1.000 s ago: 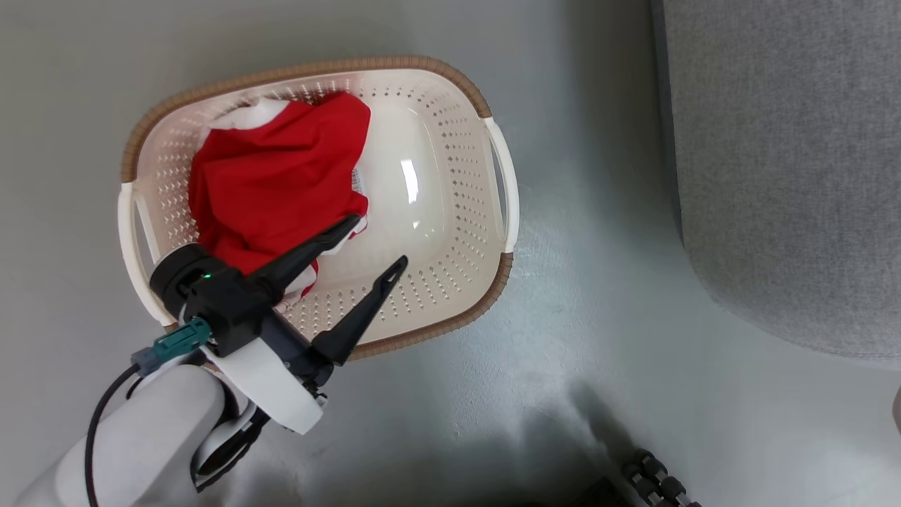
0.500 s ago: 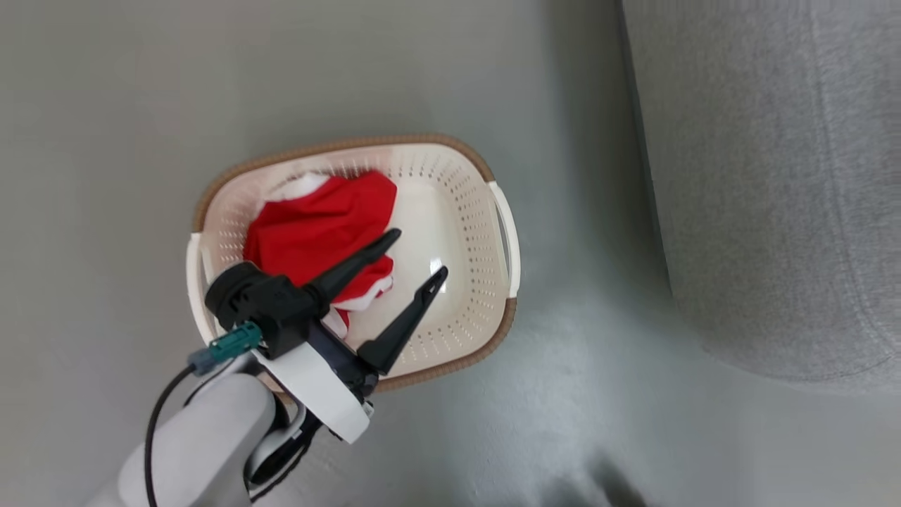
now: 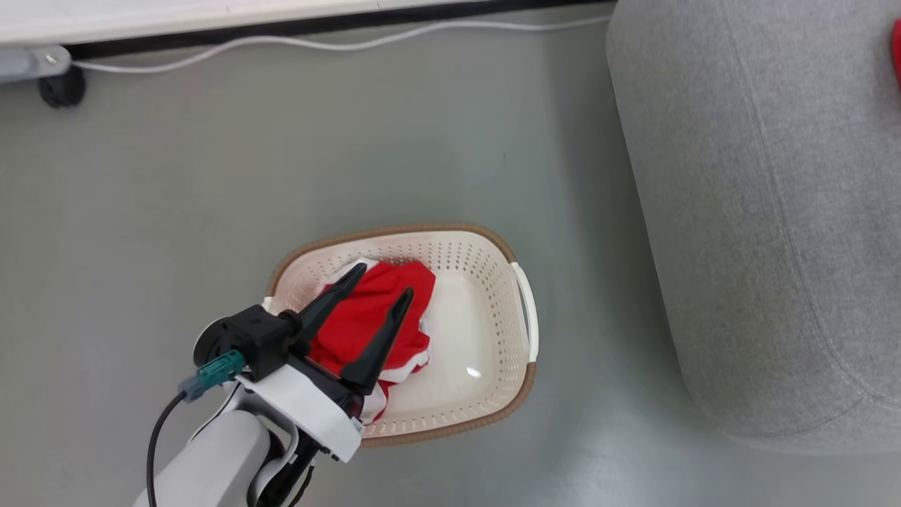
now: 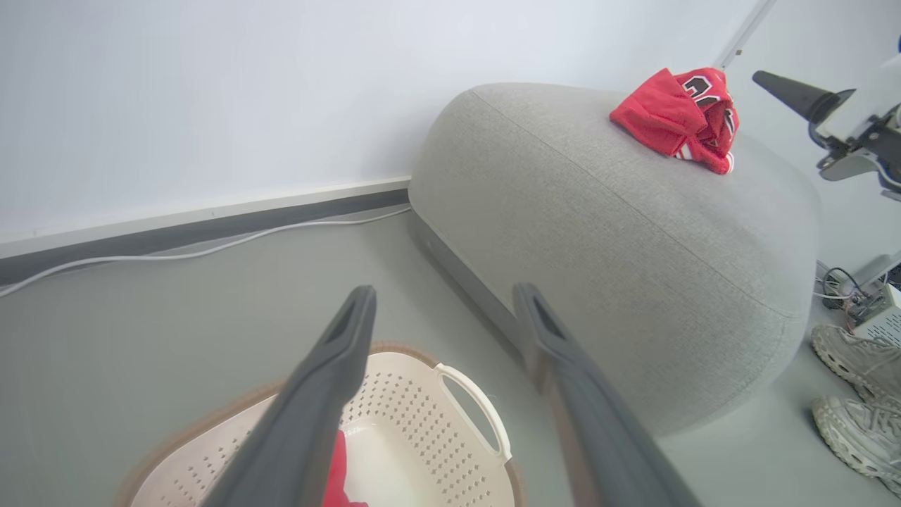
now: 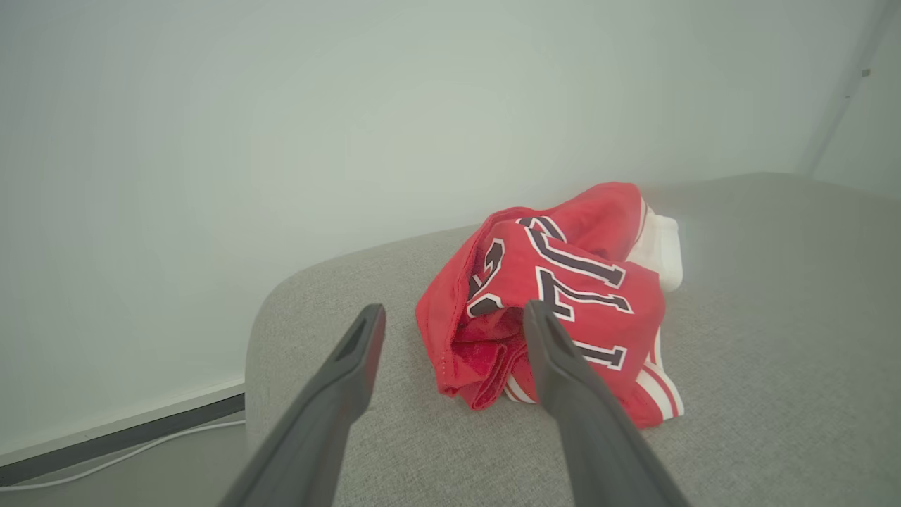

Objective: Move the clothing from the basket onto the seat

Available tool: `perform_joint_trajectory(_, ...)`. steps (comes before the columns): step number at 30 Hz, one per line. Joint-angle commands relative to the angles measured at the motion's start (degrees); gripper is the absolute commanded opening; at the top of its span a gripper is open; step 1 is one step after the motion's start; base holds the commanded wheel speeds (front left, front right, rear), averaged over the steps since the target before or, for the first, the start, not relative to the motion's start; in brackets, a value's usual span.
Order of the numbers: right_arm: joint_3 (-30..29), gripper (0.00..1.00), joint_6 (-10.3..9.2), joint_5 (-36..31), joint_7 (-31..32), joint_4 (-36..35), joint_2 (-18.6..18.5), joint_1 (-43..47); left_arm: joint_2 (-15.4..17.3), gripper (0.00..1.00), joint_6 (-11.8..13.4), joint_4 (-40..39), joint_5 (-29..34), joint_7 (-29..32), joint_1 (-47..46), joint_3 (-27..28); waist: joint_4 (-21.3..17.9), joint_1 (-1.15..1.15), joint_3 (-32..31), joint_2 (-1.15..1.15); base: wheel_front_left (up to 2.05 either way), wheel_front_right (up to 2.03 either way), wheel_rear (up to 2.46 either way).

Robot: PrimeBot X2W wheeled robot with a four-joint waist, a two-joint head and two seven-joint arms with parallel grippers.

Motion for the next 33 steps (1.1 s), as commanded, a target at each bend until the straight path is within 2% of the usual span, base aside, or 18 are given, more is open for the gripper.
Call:
perform_joint_trajectory(1,2.7,1.00,0.07,1.1,-0.8,-2.9,-0.5,2.0,0.7,1.00,-0.1,-0.3,0.6,-0.3,1.1,3.5,1.7,0.00,-3.4,0.00,0.00,0.00,0.00)
perform_joint_trajectory(8,9.8,1.00,0.07,3.8,-0.8,-5.9,1.1,5.5,-2.8,1.00,-0.1,1.1,4.0,-0.3,4.3,15.8,5.1,0.00,-7.9,0.00,0.00,0.00,0.00)
perform_joint_trajectory(14,15.7,1.00,0.07,5.9,-0.8,-7.8,1.9,7.4,-4.4,1.00,-0.1,1.5,6.7,-0.3,6.4,23.8,8.3,0.00,-11.1,0.00,0.00,0.00,0.00)
perform_joint_trajectory(24,23.5,1.00,0.07,9.5,-0.8,-9.4,3.5,10.2,-6.4,1.00,-0.1,0.8,10.6,-0.3,10.0,32.5,11.4,0.00,-15.4,0.00,0.00,0.00,0.00)
perform_joint_trajectory(33,27.2,1.00,0.07,9.9,-0.8,-12.2,5.3,16.9,-7.7,1.00,-0.1,-1.0,12.9,-0.3,14.7,34.4,11.9,0.00,-19.6,0.00,0.00,0.00,0.00)
